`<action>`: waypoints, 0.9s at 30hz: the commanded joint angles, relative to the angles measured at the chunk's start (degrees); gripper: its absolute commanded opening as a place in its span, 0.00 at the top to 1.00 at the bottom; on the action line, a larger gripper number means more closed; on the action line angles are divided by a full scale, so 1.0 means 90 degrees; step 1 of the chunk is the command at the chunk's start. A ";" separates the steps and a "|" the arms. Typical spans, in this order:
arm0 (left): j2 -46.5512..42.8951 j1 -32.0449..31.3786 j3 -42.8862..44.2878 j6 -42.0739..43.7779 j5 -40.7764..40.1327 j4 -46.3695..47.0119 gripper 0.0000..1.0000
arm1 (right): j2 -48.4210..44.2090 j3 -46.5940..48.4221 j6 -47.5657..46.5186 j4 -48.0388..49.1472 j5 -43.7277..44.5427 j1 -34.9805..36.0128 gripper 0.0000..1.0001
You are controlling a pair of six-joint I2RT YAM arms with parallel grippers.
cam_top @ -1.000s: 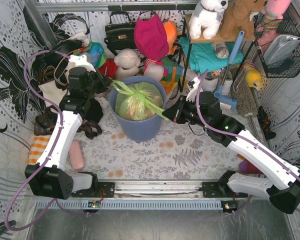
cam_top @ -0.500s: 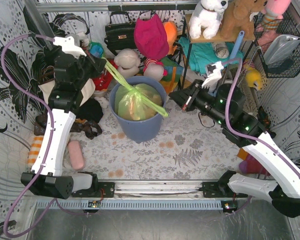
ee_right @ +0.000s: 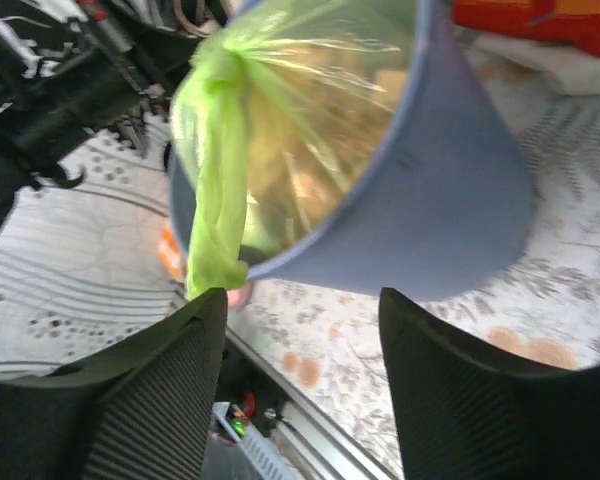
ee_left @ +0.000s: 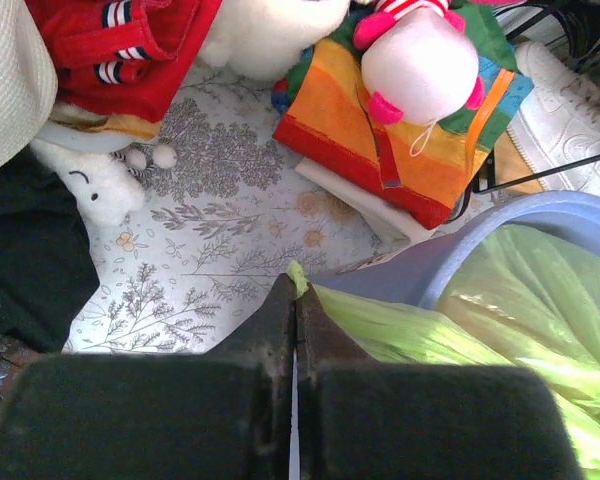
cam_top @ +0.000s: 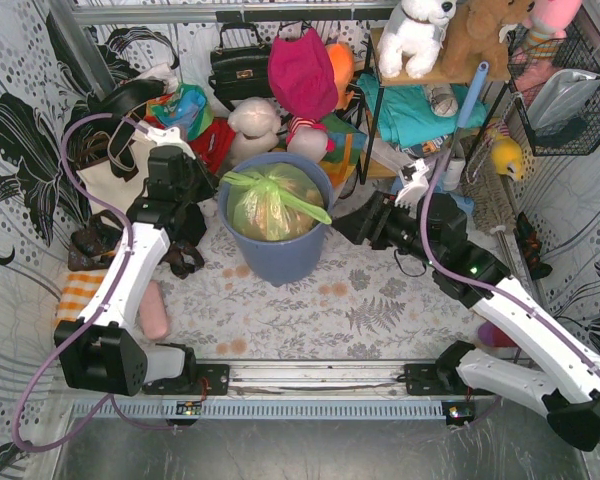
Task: Tie the trash bag
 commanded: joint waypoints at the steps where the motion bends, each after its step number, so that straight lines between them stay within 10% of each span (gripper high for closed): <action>1: -0.0127 0.0044 0.0265 0.0062 -0.0006 0.0403 1.00 | 0.0246 0.0154 0.0007 0.1342 -0.0952 -0.0007 0.35; 27: -0.0189 0.0044 0.0429 -0.0015 0.0197 0.0348 1.00 | 0.2484 0.0646 0.0619 0.3802 -0.2662 0.0003 0.29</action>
